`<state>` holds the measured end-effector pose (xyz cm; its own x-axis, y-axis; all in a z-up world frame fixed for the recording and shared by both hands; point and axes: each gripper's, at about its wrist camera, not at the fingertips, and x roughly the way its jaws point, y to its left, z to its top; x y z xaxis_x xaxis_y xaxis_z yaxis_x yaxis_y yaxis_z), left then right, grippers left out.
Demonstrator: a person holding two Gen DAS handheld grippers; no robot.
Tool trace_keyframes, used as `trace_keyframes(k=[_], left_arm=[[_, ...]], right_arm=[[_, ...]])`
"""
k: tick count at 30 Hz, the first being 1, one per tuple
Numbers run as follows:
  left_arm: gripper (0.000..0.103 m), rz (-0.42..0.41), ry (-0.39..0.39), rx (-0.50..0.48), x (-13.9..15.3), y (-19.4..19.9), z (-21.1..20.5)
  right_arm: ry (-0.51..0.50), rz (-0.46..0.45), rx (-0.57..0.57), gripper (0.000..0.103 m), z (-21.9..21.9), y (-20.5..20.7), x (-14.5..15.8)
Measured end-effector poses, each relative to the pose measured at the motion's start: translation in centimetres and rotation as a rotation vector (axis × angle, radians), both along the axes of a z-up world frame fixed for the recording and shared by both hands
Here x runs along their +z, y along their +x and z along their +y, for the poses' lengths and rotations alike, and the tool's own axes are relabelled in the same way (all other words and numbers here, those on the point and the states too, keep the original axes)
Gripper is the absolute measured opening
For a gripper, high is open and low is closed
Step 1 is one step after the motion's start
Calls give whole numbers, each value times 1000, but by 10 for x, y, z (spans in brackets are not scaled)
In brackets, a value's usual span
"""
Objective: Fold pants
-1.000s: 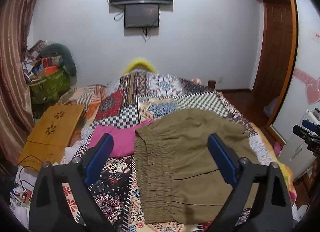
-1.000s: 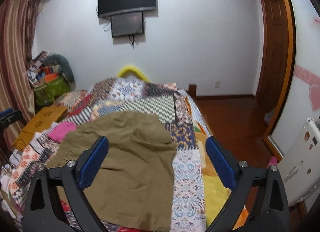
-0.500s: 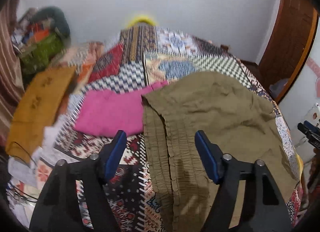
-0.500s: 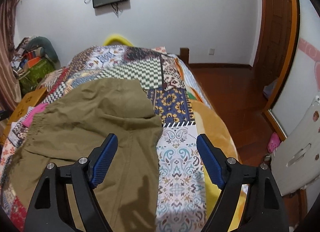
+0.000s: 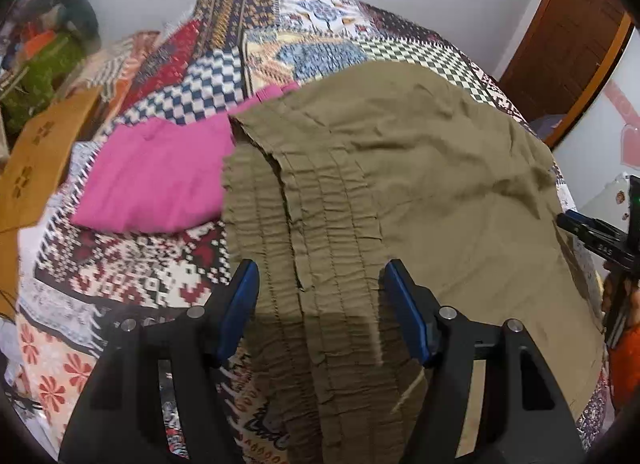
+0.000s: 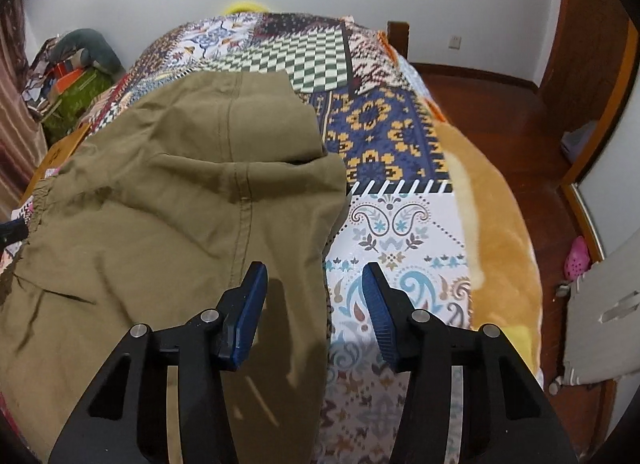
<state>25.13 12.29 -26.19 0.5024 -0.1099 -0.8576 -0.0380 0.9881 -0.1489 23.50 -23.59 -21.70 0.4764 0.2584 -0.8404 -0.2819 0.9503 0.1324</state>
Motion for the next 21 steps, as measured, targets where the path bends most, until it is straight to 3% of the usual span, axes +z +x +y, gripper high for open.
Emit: trace_keyframes(k=[6,10,12,21], left_arm=[[66,14,-29,-18,-5,6,-4],[65,18,4,-35,-7,10,-11],[56,22,-3,-48,-7,11,-14],[44,23,-3,-44,-4,0,-17]], right_arm=[[8,17,15,45,5,7,-7],[15,23,4,20,8,8,-9],[22,27,9,12,11,7,-8],[7,31,27,9,6,-10,-6]])
